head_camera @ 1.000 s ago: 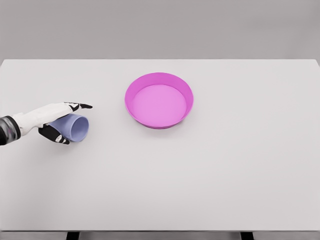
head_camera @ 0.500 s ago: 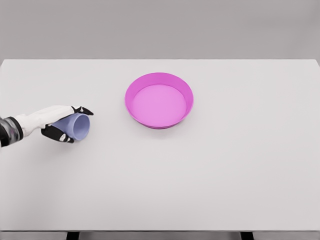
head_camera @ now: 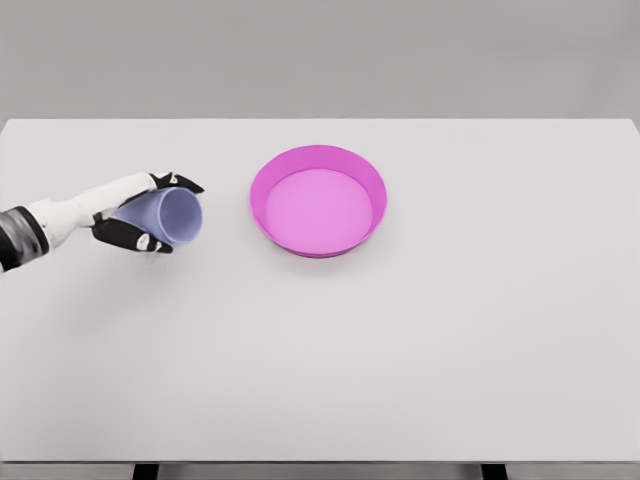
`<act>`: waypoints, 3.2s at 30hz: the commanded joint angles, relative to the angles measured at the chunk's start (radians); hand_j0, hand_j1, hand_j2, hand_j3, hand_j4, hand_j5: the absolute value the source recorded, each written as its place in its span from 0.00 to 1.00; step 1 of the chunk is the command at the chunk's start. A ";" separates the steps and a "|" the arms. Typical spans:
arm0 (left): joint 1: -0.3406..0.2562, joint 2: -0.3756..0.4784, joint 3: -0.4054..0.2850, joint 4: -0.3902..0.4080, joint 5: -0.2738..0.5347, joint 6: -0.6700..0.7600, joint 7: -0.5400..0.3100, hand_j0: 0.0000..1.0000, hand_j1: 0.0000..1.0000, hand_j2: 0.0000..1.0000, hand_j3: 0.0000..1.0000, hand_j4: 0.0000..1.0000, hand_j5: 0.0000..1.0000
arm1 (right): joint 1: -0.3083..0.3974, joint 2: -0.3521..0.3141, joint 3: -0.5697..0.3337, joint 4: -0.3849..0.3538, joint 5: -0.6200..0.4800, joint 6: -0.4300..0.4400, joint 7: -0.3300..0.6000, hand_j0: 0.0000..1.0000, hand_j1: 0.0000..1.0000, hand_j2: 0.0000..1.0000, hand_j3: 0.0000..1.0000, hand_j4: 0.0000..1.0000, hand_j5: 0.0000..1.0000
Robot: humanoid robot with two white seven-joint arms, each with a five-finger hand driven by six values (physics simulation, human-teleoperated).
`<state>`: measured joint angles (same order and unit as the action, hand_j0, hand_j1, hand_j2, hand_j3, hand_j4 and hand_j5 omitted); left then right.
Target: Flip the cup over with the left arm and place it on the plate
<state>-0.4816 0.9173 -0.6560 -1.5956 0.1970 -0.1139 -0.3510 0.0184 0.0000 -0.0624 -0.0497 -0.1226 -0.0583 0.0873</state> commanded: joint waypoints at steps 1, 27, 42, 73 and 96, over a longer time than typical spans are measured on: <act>0.000 -0.041 0.032 0.002 0.050 -0.001 0.003 0.80 0.80 0.80 0.80 0.80 0.80 | 0.000 0.000 0.001 0.001 0.000 0.000 0.000 1.00 1.00 1.00 1.00 1.00 1.00; -0.025 -0.308 0.090 0.043 0.142 -0.001 0.001 0.80 0.80 0.80 0.80 0.80 0.80 | 0.000 0.000 -0.001 -0.001 0.000 0.000 0.000 1.00 1.00 1.00 1.00 1.00 1.00; -0.041 -0.474 0.088 0.195 0.190 -0.130 0.001 0.80 0.80 0.80 0.80 0.80 0.80 | 0.000 0.000 -0.001 -0.001 0.000 0.000 0.000 1.00 1.00 1.00 1.00 1.00 1.00; -0.035 -0.649 0.082 0.405 0.188 -0.182 0.001 0.89 0.89 0.89 0.89 0.89 0.89 | 0.000 0.000 0.001 0.001 0.000 0.000 0.000 1.00 1.00 1.00 1.00 1.00 1.00; -0.035 -0.607 0.090 0.390 0.179 -0.182 0.001 1.00 1.00 1.00 1.00 1.00 1.00 | -0.002 0.000 -0.001 -0.001 0.000 0.000 0.000 1.00 1.00 1.00 1.00 1.00 1.00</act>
<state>-0.5170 0.2962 -0.5669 -1.2036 0.3708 -0.2963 -0.3500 0.0184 0.0000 -0.0623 -0.0502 -0.1226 -0.0582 0.0873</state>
